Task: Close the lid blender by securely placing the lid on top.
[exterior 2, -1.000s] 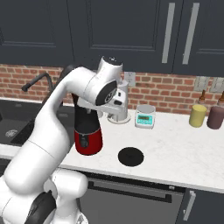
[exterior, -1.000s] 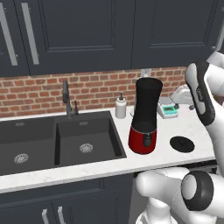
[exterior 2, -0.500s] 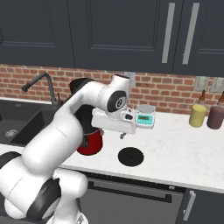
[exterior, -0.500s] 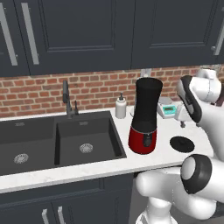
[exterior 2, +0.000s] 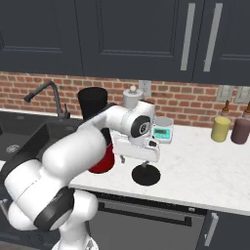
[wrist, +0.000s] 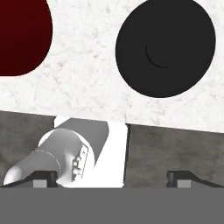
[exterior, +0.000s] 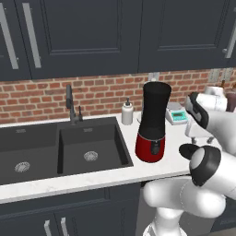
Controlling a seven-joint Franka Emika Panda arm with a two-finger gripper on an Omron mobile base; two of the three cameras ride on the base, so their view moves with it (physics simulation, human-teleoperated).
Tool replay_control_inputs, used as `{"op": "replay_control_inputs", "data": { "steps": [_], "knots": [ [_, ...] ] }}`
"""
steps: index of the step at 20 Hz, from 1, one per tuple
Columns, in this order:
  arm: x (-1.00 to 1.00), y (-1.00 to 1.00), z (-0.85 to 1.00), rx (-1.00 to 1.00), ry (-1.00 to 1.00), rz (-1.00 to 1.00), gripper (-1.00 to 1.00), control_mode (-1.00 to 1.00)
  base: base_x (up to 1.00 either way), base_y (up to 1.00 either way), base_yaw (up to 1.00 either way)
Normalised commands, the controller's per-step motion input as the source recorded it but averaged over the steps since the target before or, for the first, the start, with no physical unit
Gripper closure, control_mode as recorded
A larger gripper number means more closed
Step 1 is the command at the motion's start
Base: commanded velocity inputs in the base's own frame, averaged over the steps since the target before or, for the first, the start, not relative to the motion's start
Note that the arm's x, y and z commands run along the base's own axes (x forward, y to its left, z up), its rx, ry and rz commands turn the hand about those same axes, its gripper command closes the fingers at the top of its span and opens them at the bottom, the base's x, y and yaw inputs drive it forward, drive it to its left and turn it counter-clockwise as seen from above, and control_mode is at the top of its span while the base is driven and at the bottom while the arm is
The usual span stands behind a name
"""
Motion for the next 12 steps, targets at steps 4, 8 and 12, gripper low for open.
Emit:
{"op": "replay_control_inputs", "data": {
  "steps": [4, 8, 12],
  "knots": [
    [0.36, -0.15, -0.64, 0.0, -0.03, 0.0, -1.0, -1.0, 0.0, 0.0, 0.0],
    [0.42, -0.04, -0.29, 0.0, -0.06, 0.0, -1.0, -1.0, 0.0, 0.0, 0.0],
    [0.4, -0.08, -0.13, 0.0, -0.01, 0.0, -1.0, -1.0, 0.0, 0.0, 0.0]
  ]
}}
